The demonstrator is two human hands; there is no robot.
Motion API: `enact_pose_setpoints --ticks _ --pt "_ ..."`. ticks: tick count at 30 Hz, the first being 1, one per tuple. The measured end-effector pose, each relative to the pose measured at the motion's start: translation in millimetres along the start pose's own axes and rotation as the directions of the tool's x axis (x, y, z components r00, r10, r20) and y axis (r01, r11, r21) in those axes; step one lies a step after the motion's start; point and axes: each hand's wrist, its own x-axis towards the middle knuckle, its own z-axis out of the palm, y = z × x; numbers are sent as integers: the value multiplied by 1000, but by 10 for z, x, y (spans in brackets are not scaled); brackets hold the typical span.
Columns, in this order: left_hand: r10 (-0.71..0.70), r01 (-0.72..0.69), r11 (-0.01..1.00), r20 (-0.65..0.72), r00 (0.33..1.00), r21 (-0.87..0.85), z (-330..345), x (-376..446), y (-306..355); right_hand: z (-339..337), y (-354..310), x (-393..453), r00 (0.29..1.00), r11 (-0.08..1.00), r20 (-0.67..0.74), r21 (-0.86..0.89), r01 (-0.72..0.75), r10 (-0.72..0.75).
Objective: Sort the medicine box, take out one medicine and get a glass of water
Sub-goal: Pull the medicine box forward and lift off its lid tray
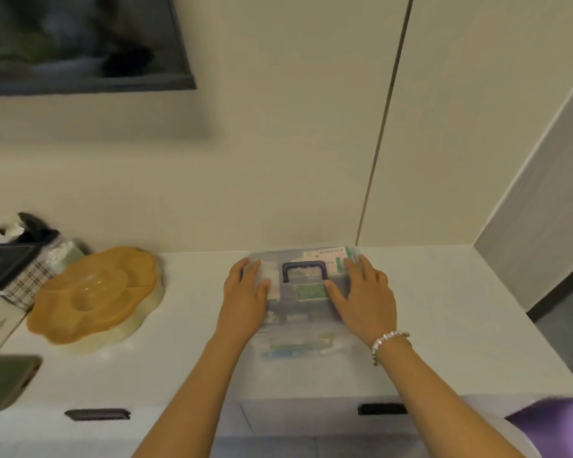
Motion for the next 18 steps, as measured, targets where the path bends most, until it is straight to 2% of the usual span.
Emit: enact_pose_setpoints --ticks 11,18 --pt "-43 45 998 49 998 -40 -8 5 6 -18 18 22 998 998 65 58 -14 10" --pt "-126 112 957 -33 992 -268 58 78 -134 69 96 107 995 958 -13 273 -93 100"
